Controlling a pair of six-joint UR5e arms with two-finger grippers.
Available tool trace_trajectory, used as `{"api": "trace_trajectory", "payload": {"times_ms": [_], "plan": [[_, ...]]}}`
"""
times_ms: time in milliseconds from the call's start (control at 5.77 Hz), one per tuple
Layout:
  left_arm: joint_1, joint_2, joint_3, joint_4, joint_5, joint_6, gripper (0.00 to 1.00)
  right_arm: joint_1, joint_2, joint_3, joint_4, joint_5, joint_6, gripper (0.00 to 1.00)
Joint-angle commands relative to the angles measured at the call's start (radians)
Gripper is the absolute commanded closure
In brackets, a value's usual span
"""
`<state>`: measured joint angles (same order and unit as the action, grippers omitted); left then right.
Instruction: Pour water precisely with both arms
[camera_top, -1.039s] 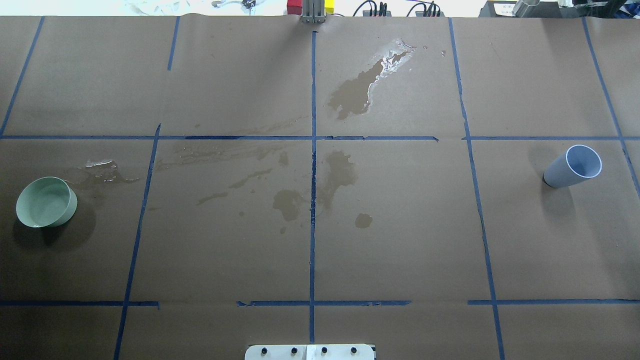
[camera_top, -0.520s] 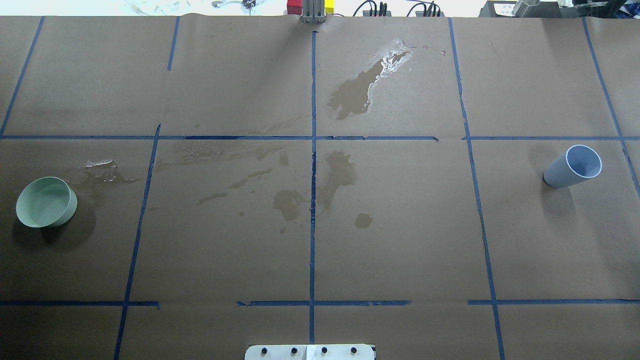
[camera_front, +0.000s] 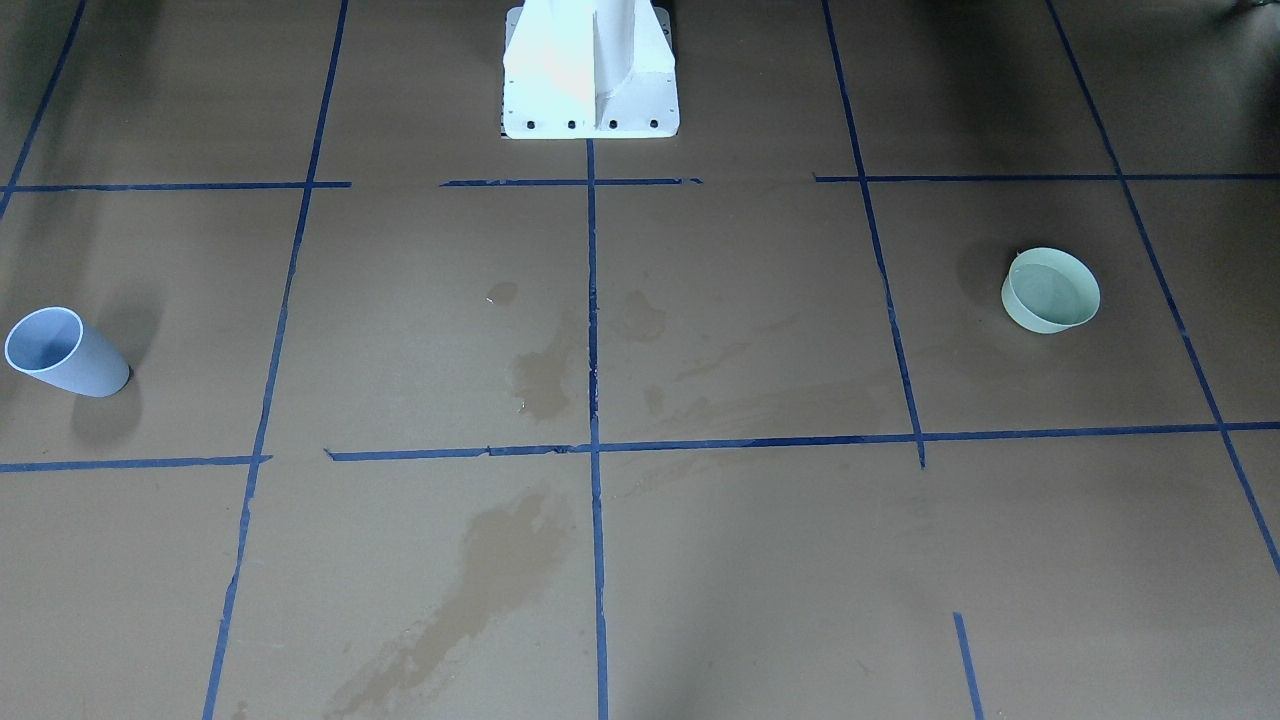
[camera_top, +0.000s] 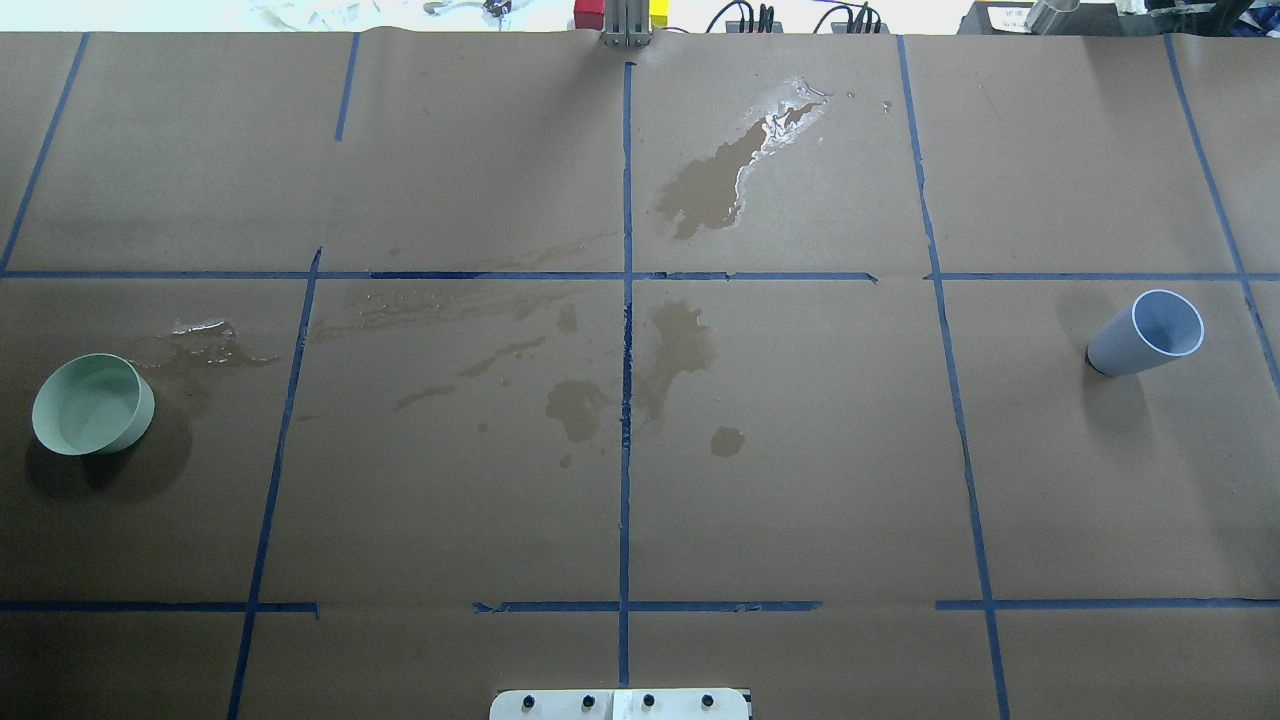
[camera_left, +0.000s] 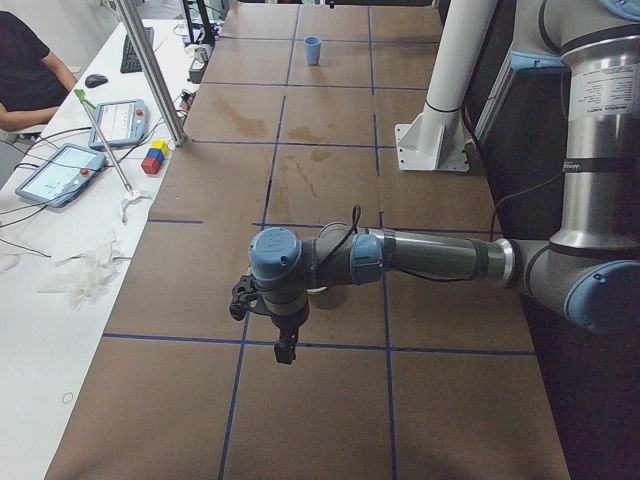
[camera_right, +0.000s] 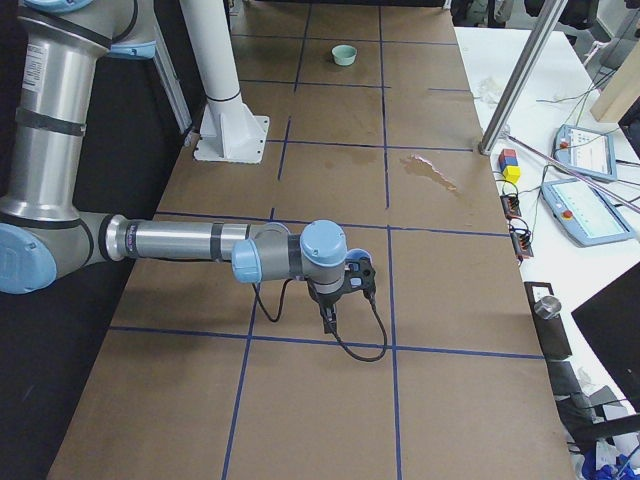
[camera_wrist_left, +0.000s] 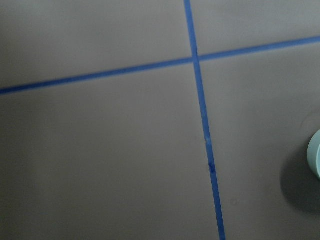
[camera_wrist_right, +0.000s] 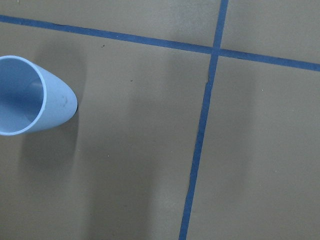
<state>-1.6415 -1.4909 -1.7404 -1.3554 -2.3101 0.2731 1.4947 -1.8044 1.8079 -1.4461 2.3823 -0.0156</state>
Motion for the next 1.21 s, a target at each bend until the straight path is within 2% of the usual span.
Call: {"api": "trace_trajectory", "payload": {"times_ms": [0,173,346,520,1039], "plan": [[0.011,0.012,0.001,0.007,-0.018,0.001,0.00,0.028,0.011,0.019,-0.072,0.005,-0.015,0.00],[0.059,0.002,-0.004,-0.004,-0.018,-0.018,0.00,0.039,0.010,0.063,-0.142,0.003,-0.033,0.00],[0.092,0.001,-0.019,-0.033,-0.017,-0.105,0.00,0.045,0.008,0.068,-0.157,0.003,-0.096,0.00],[0.098,0.014,0.002,-0.147,-0.017,-0.109,0.00,0.045,0.008,0.064,-0.164,-0.020,-0.105,0.00],[0.100,0.014,0.041,-0.177,-0.018,-0.109,0.00,0.038,-0.003,0.065,-0.166,-0.032,-0.116,0.00]]}}
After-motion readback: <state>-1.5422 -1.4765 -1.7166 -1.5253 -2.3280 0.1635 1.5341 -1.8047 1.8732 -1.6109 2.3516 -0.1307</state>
